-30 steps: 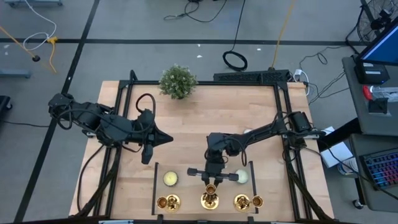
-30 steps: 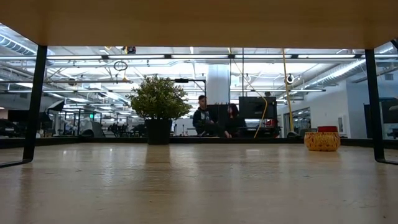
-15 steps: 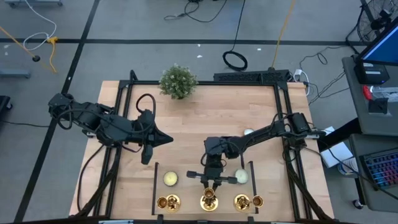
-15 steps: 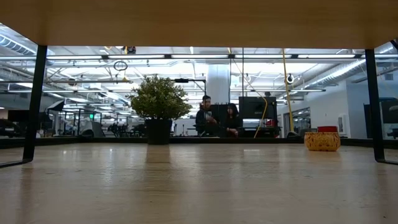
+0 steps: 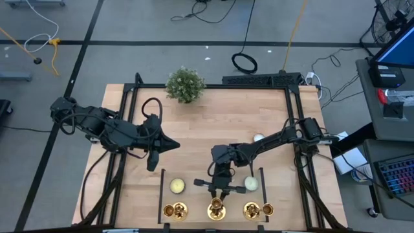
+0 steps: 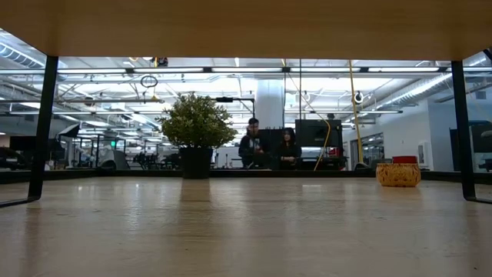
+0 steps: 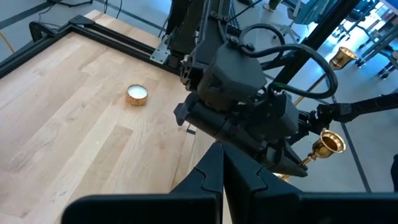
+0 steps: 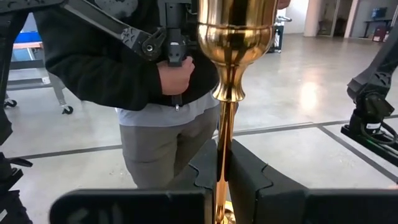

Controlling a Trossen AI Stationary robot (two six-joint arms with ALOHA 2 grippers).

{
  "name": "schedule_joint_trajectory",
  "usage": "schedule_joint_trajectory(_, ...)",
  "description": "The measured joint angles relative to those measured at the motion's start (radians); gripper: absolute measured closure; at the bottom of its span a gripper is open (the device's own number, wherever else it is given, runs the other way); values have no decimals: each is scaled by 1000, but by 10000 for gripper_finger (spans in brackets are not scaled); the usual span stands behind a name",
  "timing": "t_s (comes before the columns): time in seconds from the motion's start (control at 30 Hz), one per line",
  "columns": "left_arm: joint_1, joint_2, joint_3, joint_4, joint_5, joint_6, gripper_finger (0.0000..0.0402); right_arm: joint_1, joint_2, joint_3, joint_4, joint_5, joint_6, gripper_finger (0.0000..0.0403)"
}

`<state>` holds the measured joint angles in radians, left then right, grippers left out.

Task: Pick & Place candle stick holders
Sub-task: Put the gold candle holder on the shelf

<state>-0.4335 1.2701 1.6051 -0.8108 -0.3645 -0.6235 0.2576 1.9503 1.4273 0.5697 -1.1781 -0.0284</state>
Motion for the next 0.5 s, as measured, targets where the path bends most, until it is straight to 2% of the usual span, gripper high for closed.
schedule_joint_trajectory(0.5, 0, 0, 0, 0, 0, 4, 399, 5, 0, 0, -74, 30, -44, 391)
